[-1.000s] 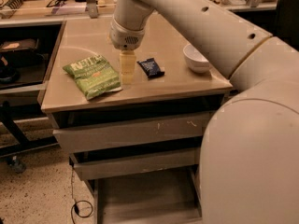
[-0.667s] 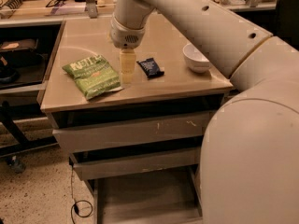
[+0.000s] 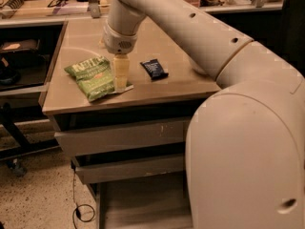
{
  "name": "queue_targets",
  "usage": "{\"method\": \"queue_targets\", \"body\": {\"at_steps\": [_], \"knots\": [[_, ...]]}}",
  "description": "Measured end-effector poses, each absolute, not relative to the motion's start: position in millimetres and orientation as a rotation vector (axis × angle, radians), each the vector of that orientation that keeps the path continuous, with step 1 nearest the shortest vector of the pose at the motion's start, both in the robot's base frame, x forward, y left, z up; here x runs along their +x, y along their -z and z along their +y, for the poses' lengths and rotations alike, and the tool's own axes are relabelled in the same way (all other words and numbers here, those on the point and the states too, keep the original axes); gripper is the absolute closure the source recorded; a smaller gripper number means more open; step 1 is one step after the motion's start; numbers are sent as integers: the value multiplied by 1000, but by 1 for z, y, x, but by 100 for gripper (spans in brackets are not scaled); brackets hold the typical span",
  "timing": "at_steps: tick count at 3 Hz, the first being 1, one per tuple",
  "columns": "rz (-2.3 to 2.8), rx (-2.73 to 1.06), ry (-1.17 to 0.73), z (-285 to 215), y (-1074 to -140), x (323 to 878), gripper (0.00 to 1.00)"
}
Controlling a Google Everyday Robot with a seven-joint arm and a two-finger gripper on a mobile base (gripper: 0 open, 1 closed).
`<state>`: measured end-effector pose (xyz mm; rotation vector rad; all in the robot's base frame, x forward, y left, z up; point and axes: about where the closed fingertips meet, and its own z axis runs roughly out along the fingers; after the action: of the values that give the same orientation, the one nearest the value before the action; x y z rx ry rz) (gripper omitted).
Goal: Place green jalapeno chip bag into bottom drawer
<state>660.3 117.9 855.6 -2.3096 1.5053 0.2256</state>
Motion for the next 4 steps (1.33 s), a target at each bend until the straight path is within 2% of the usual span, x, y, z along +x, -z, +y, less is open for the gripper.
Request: {"method": "queue_targets", "body": {"at_steps": [2,3,4], "knots": [[1479,-2324,-312,132,-829,697,0],[1496,-2206,-310,129,-846,700,19],[1476,-2200,-337,145,-834,692,42]]}}
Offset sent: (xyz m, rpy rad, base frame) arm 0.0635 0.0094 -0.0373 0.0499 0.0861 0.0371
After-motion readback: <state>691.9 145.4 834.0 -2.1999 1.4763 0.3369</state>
